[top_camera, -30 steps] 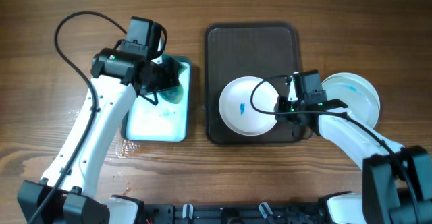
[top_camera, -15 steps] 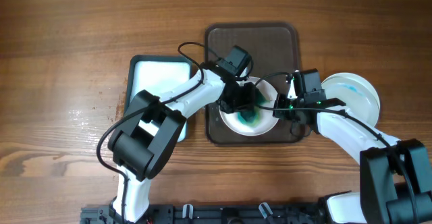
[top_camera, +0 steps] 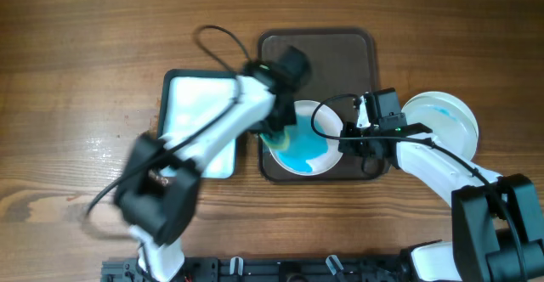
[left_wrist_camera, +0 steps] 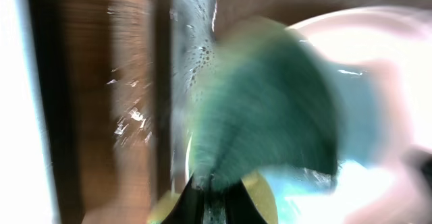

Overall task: Clean dirty plates on tray and stack at the side
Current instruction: 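Grasp the sponge with the left gripper and scrub the last plate, then drop the sponge back into the foam tray with the left gripper, then lift the last plate with the right gripper over the foam tray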

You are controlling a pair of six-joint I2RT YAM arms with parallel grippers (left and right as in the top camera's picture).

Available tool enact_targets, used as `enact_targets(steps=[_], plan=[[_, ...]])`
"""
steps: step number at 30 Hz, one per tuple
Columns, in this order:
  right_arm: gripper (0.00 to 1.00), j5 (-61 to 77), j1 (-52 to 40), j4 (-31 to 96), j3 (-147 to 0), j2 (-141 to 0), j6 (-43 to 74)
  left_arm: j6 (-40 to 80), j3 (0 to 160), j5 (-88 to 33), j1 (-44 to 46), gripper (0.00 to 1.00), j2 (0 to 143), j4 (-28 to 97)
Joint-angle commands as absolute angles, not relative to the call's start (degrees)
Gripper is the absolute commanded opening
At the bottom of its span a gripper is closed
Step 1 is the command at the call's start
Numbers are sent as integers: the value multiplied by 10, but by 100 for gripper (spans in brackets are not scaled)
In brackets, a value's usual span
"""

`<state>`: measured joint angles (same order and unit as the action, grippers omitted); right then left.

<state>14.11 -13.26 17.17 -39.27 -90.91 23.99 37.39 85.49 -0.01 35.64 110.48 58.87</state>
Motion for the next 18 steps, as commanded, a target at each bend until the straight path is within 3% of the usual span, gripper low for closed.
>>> enact_targets(steps=[1,5,7,9,11,14,17,18], plan=[[4,77,-124,191,-375,-932,240,338,871,-33,282,4,959,620],[4,46,-124,189,-375,-932,231,319,840,61,166,4,929,682],[4,50,-124,210,-385,-927,195,317,768,62,136,4,934,639],[4,50,-124,311,-435,-890,183,318,644,63,97,4,939,536],[4,51,-130,383,-481,-854,142,317,600,22,65,4,939,509],[4,23,-168,489,-588,-829,111,303,609,-62,7,17,918,523],[4,-12,-231,518,-673,-830,105,286,638,-131,-57,42,862,547],[4,-49,-268,503,-698,-830,104,287,650,-151,-81,55,833,552]])
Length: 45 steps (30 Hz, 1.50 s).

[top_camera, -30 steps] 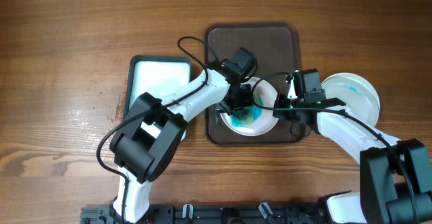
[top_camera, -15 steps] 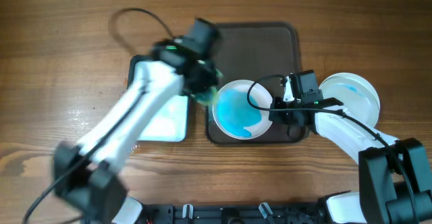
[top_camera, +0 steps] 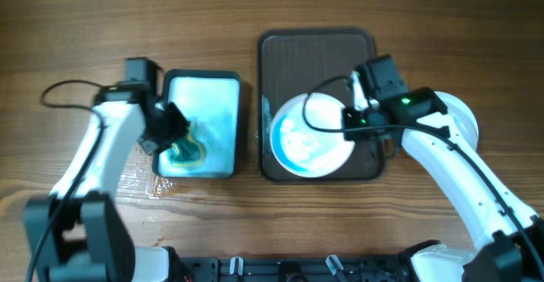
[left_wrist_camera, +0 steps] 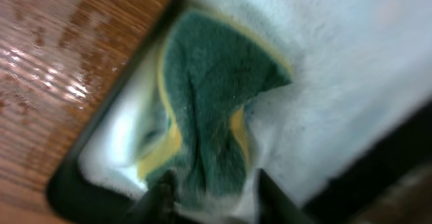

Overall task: Clean dirty plates on tray and stack at the side
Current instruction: 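Lift the last plate with the right gripper over the foam tray, then carry the plate right and stack it on the side pile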

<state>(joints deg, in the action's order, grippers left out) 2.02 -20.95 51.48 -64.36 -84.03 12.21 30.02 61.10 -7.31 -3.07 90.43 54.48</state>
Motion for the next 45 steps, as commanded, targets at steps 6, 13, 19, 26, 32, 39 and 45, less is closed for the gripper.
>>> enact_targets(steps=[6,13,19,26,32,39,45], plan=[[4,-163,-442,269,-705,-881,42,287,661,-180,-158,100,677,564],[4,-476,-574,74,-705,-950,-123,287,661,-180,-159,100,658,564],[4,-626,-656,-77,-705,-949,-315,287,661,-180,-159,100,658,564],[4,-671,-690,-161,-705,-949,-391,287,661,-180,-159,100,658,564],[4,-671,-691,-161,-705,-949,-431,287,661,-180,-159,100,658,564],[4,-671,-690,-163,-705,-949,-432,287,661,-180,-159,100,658,564],[4,-671,-690,-163,-705,-949,-431,287,661,-180,-159,100,658,564]])
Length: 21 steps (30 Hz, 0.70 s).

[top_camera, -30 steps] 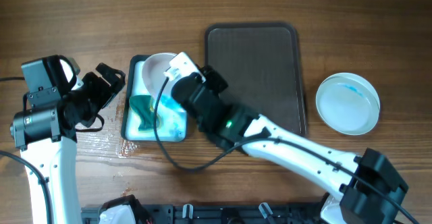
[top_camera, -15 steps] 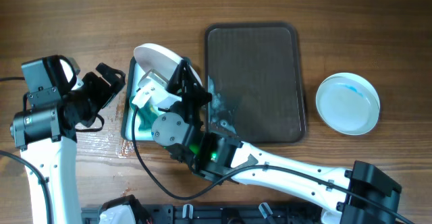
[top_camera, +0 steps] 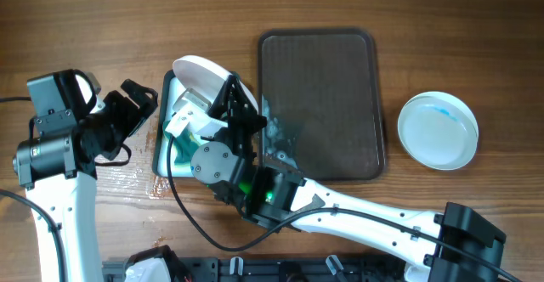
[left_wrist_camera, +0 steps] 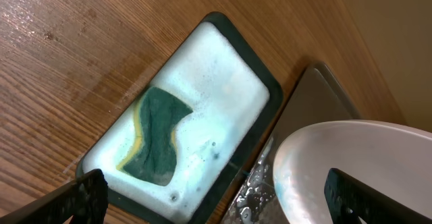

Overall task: Clean dirty plates on tray and stack at the side
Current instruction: 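Carry the plate right and stack it on the side pile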

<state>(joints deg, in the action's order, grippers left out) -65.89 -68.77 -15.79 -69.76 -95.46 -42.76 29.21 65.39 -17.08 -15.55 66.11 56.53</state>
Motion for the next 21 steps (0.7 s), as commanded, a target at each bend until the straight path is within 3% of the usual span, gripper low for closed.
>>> enact_targets(steps=[1,5,8,11,13,16,21], plan=[[4,-671,-690,-163,-705,-949,-431,287,661,-180,-159,100,658,564],[4,-671,-690,-163,-704,-949,-418,287,661,-180,-159,100,658,564],[4,-660,-684,-118,-704,-949,-284,287,661,-180,-159,100,658,564],[4,-412,-626,107,-704,-949,-11,287,661,-180,-159,100,658,564],[4,-203,-573,156,-704,-938,116,287,661,-180,-159,100,658,564],[4,-53,-436,220,-704,-840,297,287,661,-180,-159,100,658,564],[4,57,-125,394,-704,-693,360,287,661,-180,-159,100,658,564]])
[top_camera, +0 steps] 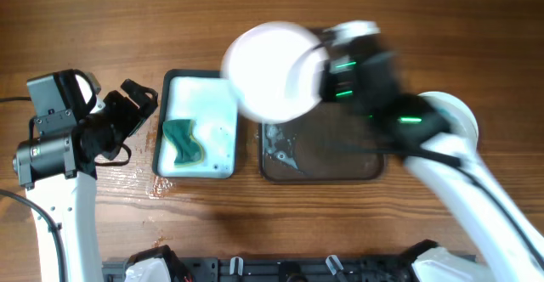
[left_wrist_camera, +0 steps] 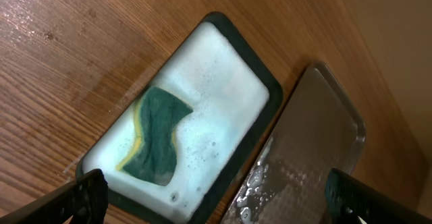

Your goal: Clean dirty plates on tray and stack at the side

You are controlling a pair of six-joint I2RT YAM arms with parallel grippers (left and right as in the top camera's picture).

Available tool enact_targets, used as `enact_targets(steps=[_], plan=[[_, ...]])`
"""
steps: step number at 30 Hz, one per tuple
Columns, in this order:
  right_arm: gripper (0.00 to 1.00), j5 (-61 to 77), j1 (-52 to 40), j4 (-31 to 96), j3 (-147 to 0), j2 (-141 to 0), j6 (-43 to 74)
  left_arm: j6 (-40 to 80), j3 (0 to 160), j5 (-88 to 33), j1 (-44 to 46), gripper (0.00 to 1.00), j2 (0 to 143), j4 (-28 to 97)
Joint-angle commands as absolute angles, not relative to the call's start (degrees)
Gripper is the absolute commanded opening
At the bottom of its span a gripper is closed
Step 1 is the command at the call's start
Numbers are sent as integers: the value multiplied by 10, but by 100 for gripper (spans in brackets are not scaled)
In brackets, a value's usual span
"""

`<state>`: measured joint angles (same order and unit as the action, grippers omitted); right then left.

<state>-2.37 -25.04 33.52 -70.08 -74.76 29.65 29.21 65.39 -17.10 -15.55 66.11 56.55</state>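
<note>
A white plate (top_camera: 270, 70) hangs blurred in the air over the gap between basin and tray, with my right gripper (top_camera: 318, 68) shut on its right rim. The brown tray (top_camera: 340, 159) holds no plates, only water drops at its near left corner (left_wrist_camera: 270, 177). In the soapy basin (top_camera: 223, 112) lies the green and yellow sponge (top_camera: 180, 143), also visible in the left wrist view (left_wrist_camera: 156, 143). My left gripper (top_camera: 134, 121) stands open left of the basin, holding nothing, with one of its fingertips (left_wrist_camera: 84, 193) at the lower edge of the left wrist view.
One more white plate (top_camera: 455, 121) sits on the table to the right of the tray, partly hidden behind my right arm. The wood to the left of the basin (left_wrist_camera: 61, 42) is wet.
The plate in my right gripper has gone from over the basin's far right corner to a spot farther right, between basin and tray. My left arm and the sponge have not moved.
First my left gripper pressed the sponge on a blue-stained plate on the tray, my right gripper at its rim. Then the left held the sponge in the basin. Later the sponge lay loose there, the left gripper open, the plate over the basin, now beside it.
</note>
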Motion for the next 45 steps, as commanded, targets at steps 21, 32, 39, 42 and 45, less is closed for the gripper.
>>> enact_targets(steps=[21,32,39,42,45], plan=[[59,463,123,616,-677,-533,13,287,661,-180,-159,100,658,564],[100,336,-27,612,-669,-309,55,287,661,-180,-159,100,658,564],[100,216,-28,336,-363,-141,-35,287,661,-180,-159,100,658,564],[100,217,-28,231,-200,-40,-24,287,661,-180,-159,100,658,564],[100,219,-28,138,-96,-2,-24,287,661,-180,-159,100,658,564]])
